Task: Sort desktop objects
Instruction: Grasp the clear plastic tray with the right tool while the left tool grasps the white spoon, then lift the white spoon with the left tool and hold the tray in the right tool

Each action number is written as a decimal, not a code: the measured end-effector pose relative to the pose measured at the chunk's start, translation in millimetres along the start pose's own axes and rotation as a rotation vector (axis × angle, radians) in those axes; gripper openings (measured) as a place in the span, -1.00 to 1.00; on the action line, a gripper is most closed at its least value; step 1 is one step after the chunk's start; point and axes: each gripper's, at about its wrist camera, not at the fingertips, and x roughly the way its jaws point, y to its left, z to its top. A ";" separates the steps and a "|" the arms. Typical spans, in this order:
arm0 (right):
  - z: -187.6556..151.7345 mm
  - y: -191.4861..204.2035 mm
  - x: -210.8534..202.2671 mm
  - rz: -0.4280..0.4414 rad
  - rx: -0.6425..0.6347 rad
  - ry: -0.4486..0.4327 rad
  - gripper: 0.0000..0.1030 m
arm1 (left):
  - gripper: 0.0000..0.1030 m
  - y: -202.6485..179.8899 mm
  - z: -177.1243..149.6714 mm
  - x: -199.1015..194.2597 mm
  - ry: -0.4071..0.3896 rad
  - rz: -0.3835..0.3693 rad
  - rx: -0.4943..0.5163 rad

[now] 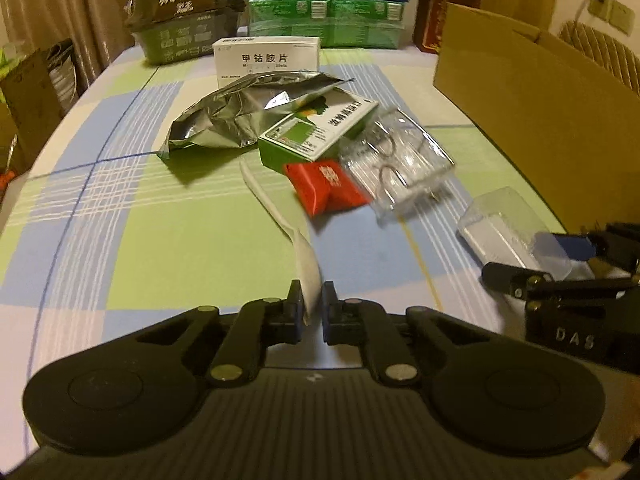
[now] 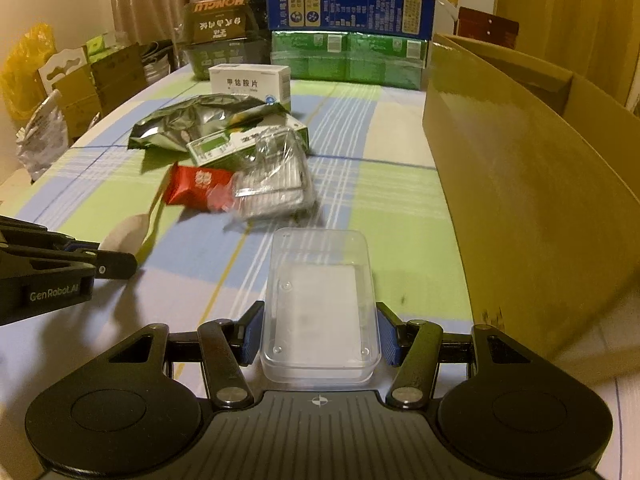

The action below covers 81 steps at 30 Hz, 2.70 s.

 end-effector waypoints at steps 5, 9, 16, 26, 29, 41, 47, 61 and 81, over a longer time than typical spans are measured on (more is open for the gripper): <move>-7.0 0.3 -16.3 0.008 0.013 -0.007 0.04 | -0.91 -4.0 -16.1 -18.1 -0.004 0.012 0.009; -12.8 4.4 -24.9 0.021 0.009 -0.006 0.04 | -0.92 -12.4 -28.0 -37.7 -0.010 0.036 0.062; -12.3 10.1 -24.2 0.026 0.011 -0.015 0.04 | -0.36 -7.5 -40.7 -53.1 -0.037 0.025 -0.026; -13.9 7.9 -13.6 0.027 0.034 -0.001 0.04 | -0.21 8.5 -34.4 -36.8 -0.056 0.053 -0.202; -13.8 7.4 -12.2 0.026 0.037 -0.004 0.04 | -0.24 6.5 -33.9 -32.9 -0.055 0.074 -0.197; -12.6 7.9 -10.5 0.025 0.039 -0.010 0.04 | -0.48 -2.9 -37.6 -22.0 -0.043 0.136 -0.176; -12.3 8.1 -10.4 0.026 0.040 -0.010 0.04 | -0.48 -3.8 -38.1 -23.0 -0.039 0.137 -0.165; -11.6 8.5 -8.9 0.026 0.040 -0.010 0.04 | -0.41 -3.7 -41.7 -26.9 -0.047 0.133 -0.210; -8.1 10.5 -12.6 0.018 0.031 -0.043 0.04 | -0.49 -15.1 -41.8 -34.6 -0.065 0.148 -0.136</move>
